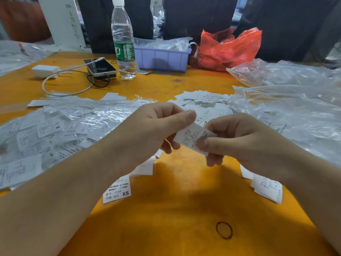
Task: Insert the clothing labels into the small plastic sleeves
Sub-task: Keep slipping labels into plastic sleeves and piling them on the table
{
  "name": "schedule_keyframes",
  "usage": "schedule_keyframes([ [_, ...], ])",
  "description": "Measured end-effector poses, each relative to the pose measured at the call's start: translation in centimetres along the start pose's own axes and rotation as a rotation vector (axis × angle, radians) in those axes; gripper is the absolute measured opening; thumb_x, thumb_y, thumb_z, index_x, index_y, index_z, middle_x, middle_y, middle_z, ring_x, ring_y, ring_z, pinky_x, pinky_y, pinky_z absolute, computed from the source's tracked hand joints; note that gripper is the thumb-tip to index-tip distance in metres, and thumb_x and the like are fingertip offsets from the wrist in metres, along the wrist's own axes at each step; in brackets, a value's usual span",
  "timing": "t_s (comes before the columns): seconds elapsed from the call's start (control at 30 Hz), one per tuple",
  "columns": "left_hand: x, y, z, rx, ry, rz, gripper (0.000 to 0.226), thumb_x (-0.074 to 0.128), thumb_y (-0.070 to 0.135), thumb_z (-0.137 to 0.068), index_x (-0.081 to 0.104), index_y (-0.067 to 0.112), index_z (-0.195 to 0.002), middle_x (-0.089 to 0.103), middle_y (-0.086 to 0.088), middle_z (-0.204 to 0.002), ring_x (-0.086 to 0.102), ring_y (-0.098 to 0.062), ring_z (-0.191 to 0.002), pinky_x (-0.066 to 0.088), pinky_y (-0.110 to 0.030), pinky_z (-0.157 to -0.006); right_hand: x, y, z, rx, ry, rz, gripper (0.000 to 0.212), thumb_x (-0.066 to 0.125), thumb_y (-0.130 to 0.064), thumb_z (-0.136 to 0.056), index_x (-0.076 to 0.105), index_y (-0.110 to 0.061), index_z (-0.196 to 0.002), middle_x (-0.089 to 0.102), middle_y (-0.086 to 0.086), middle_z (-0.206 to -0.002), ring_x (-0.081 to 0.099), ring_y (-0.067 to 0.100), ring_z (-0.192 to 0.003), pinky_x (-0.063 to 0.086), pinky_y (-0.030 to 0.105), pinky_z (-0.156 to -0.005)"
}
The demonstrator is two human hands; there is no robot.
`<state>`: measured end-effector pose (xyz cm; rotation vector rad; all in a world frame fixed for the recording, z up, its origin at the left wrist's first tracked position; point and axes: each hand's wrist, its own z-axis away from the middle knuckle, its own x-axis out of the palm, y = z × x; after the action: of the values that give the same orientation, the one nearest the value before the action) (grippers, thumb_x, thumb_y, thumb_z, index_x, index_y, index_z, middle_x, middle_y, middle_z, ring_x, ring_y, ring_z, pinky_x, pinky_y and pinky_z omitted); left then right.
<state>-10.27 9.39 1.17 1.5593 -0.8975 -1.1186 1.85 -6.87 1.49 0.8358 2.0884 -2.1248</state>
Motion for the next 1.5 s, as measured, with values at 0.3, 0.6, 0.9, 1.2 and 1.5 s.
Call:
schedule_keyframes([
  [0.3, -0.1, 0.1, 0.0, 0.031, 0.001, 0.003, 0.021, 0.069, 0.036, -0.066, 0.073, 0.018, -0.076, 0.067, 0.001, -0.063, 0.057, -0.008, -0.054, 0.048, -0.018, -0.050, -0.1, 0.0, 0.2, -0.045, 0.048, 0.198, 0.032, 0.064, -0.047, -0.079, 0.075, -0.018, -0.089, 0.065, 0.011, -0.069, 0.056, 0.033, -0.061, 0.046, 0.055, -0.059],
  [0.6, 0.4, -0.5, -0.2, 0.007, -0.078, -0.091, 0.018, 0.066, 0.041, -0.074, 0.070, 0.023, -0.073, 0.062, 0.004, -0.065, 0.053, -0.008, -0.057, 0.048, -0.019, -0.054, 0.4, -0.1, 0.6, 0.000, -0.076, 0.247, 0.010, 0.065, -0.027, -0.088, 0.067, -0.023, -0.079, 0.065, 0.002, -0.068, 0.063, 0.018, -0.066, 0.049, 0.042, -0.065],
  [0.9, 0.7, -0.9, 0.0, 0.010, -0.059, -0.181, 0.018, 0.053, 0.039, -0.080, 0.057, 0.024, -0.072, 0.071, 0.000, -0.070, 0.067, -0.016, -0.061, 0.053, -0.024, -0.052, -1.0, -1.0, 1.3, 0.043, 0.121, 0.635, 0.017, 0.062, -0.046, -0.085, 0.067, -0.031, -0.090, 0.058, -0.014, -0.064, 0.053, 0.002, -0.056, 0.035, 0.020, -0.051],
  [1.2, 1.7, -1.4, 0.6, 0.108, -0.053, -0.249, 0.005, 0.060, 0.037, -0.085, 0.060, 0.039, -0.090, 0.061, -0.014, -0.063, 0.047, -0.010, -0.044, 0.037, -0.017, -0.042, -2.9, -2.8, 2.6, 0.336, 0.166, 0.996, 0.025, 0.045, -0.023, -0.096, 0.058, -0.024, -0.074, 0.063, -0.005, -0.074, 0.060, 0.015, -0.069, 0.053, 0.033, -0.063],
  [1.5, 1.8, -2.2, 0.7, 0.195, -0.034, -0.481, 0.026, 0.048, 0.045, -0.084, 0.059, 0.052, -0.106, 0.067, 0.008, -0.075, 0.064, 0.000, -0.073, 0.050, -0.023, -0.050, -2.9, -4.0, 3.2, 0.370, 0.351, 1.005, 0.018, 0.055, -0.030, -0.090, 0.062, -0.018, -0.079, 0.059, -0.003, -0.072, 0.052, 0.015, -0.062, 0.039, 0.029, -0.054],
])
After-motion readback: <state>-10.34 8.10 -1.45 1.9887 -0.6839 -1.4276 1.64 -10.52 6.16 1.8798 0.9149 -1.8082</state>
